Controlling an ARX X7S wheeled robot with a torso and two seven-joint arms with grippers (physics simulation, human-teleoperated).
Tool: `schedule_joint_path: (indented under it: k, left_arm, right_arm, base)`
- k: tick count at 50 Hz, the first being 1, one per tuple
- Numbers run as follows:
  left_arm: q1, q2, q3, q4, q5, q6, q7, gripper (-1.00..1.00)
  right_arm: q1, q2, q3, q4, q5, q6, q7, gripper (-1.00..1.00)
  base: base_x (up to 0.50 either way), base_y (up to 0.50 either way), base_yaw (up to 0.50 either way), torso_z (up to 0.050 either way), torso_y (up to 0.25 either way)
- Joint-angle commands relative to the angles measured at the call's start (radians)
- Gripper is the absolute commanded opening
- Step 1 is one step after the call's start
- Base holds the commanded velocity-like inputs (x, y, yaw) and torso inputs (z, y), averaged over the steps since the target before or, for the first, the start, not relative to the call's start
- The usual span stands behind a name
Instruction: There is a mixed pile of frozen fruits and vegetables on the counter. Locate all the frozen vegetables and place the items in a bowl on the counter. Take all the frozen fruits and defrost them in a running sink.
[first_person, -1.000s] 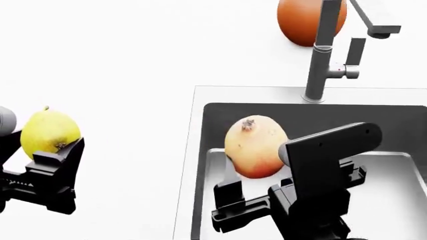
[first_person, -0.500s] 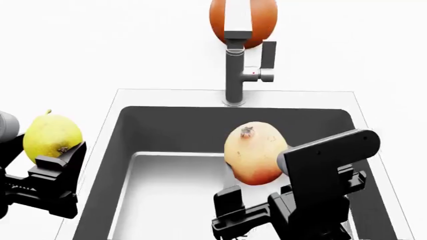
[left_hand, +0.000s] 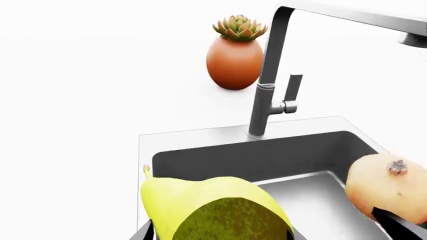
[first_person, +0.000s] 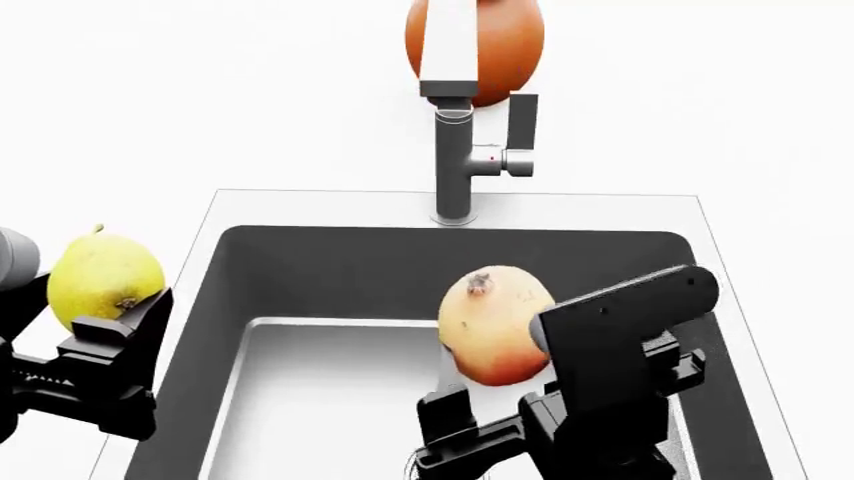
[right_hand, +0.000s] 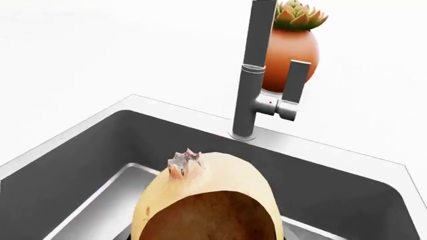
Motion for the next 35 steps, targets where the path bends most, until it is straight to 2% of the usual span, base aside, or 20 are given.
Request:
schedule_joint_path:
  k: [1,7,23,35]
  left_arm:
    - [0.012,-0.008,-0.013,0.004,-0.01,0.025,-0.007,-1.0]
    - [0.017,-0.016,-0.018,0.006,-0.013,0.029,-0.002,-1.0]
    - [0.002,-0.003,-0.005,-0.008,-0.011,0.026,-0.002,-1.0]
    - [0.015,-0.016,-0.013,0.003,-0.015,0.033,0.005,-1.0]
  right_arm:
    - [0.125,-0.07,-0.042,0.231,-0.046,0.038,-0.084,-1.0]
    - [0.217,-0.119,-0.067,0.4,-0.046,0.079,-0.118,-1.0]
    - [0.371,-0.253,-0.203,0.926,-0.206,-0.065,-0.276,-1.0]
    - [0.403,-0.324,-0.242,1.138,-0.251,-0.154,-0.339,-1.0]
  base:
    - [0.0,0.0,0.0,0.0,0.0]
    - [0.0,0.0,0.0,0.0,0.0]
    - [0.0,0.0,0.0,0.0,0.001]
    - [0.0,0.0,0.0,0.001,0.001]
